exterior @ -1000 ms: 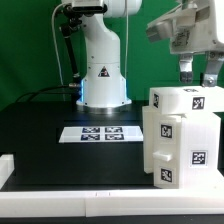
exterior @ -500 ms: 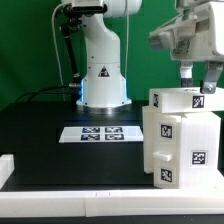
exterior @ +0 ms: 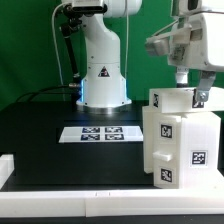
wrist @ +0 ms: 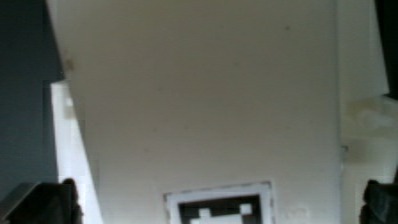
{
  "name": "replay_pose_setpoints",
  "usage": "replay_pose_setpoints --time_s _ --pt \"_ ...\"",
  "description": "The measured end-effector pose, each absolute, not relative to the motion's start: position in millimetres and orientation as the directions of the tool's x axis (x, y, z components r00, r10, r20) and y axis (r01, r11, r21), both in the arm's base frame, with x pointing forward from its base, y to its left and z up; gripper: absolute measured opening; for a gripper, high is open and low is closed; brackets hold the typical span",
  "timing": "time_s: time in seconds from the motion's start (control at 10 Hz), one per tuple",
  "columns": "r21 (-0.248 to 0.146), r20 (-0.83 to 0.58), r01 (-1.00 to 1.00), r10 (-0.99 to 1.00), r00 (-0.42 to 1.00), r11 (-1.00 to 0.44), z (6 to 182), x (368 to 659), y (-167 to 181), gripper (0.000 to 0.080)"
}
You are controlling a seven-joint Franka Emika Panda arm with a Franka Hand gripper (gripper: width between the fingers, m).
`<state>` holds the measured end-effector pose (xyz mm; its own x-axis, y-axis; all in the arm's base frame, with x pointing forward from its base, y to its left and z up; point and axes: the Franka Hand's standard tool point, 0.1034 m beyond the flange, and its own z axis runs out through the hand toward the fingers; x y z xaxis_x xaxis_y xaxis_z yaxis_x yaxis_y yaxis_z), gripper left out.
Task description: Assemble cabinet
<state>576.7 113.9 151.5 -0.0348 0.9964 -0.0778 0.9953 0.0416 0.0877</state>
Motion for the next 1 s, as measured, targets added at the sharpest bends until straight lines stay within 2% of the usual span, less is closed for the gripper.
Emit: replay_pose_setpoints --time_s 0.1,0.2,0.3,0.4,0.8,1.0 --pt "0.084 -0.079 0.996 0.996 -0.03 0.037 148.8 576.4 111.5 0.0797" --pt "0.081 -0.079 0.996 0.997 -0.025 0.032 147.0 576.1 109.7 0.0667" --pt "0.081 -0.079 0.996 0.997 -0.025 0.031 147.1 576.1 109.4 0.0667" --pt "0.081 -0.079 0.996 0.997 -0.024 0.031 147.0 576.1 109.2 0.0559" --pt "0.086 -0.073 0.995 0.996 0.05 -0.043 146.9 576.2 108.2 0.056" --pt "0.092 -0.045 0.968 0.971 0.237 -0.232 146.2 577.1 102.4 0.056"
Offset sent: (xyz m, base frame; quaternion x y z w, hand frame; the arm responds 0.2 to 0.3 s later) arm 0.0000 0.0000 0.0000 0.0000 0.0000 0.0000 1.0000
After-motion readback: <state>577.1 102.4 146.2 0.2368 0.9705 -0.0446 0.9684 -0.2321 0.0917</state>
